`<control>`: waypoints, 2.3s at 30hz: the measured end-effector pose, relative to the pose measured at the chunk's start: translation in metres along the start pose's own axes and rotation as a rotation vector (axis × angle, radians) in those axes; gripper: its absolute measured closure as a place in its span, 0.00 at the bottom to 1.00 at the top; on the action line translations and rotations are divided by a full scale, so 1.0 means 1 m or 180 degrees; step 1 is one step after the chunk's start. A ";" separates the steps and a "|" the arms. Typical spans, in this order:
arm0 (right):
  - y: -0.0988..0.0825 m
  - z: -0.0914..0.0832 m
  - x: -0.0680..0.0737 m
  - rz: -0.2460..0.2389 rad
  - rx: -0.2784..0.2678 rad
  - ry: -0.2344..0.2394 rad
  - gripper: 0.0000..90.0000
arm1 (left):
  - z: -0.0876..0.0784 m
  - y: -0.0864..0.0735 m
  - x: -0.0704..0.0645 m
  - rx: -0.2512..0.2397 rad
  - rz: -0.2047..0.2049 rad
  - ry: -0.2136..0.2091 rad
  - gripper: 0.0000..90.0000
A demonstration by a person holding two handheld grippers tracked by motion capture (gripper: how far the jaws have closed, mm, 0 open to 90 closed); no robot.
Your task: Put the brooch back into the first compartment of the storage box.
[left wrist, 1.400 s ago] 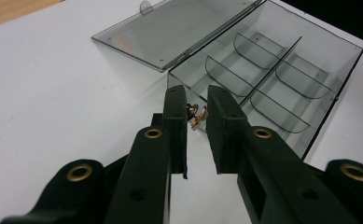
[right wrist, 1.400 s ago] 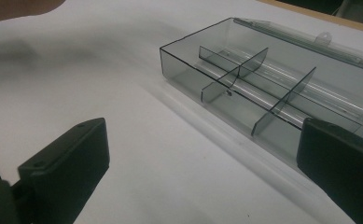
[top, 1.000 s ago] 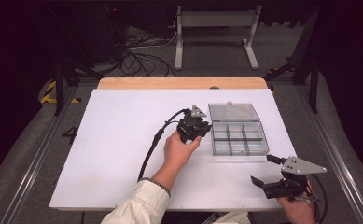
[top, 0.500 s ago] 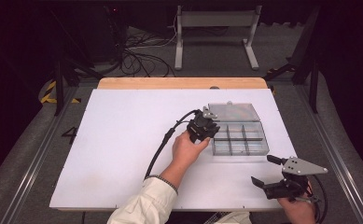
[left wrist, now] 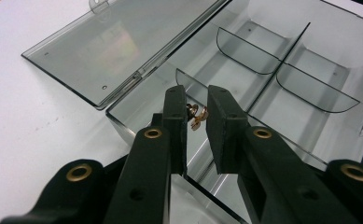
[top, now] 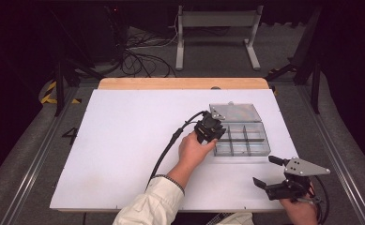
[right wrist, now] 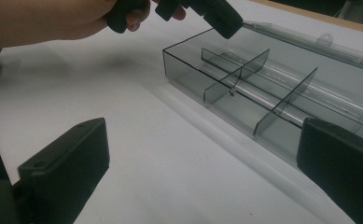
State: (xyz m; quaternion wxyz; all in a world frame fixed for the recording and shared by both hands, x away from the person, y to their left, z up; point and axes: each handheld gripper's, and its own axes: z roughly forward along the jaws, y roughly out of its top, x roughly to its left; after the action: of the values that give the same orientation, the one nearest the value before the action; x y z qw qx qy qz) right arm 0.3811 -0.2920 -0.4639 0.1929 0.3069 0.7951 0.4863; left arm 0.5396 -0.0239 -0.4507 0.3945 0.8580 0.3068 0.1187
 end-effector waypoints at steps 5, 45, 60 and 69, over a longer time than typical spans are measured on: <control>0.000 0.000 0.001 -0.0008 0.0004 -0.0002 0.03 | -0.003 0.000 0.003 0.0004 0.0012 0.0013 0.86; 0.000 0.003 0.003 -0.0019 0.0079 -0.0048 0.03 | -0.103 -0.007 -0.004 -0.0491 0.0158 -0.0104 0.54; 0.001 0.005 0.004 -0.0047 0.0084 -0.0043 0.03 | -0.147 -0.033 -0.001 -0.0676 0.0174 -0.0120 0.30; 0.001 0.005 0.005 -0.0053 0.0080 -0.0031 0.03 | -0.179 -0.055 0.000 -0.0811 0.0164 0.0024 0.23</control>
State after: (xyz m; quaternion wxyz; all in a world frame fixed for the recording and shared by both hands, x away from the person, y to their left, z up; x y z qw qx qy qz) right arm 0.3809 -0.2851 -0.4652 0.1970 0.3050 0.8027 0.4732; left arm 0.4356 0.1117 -0.3735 0.4959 0.8081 0.2686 0.1701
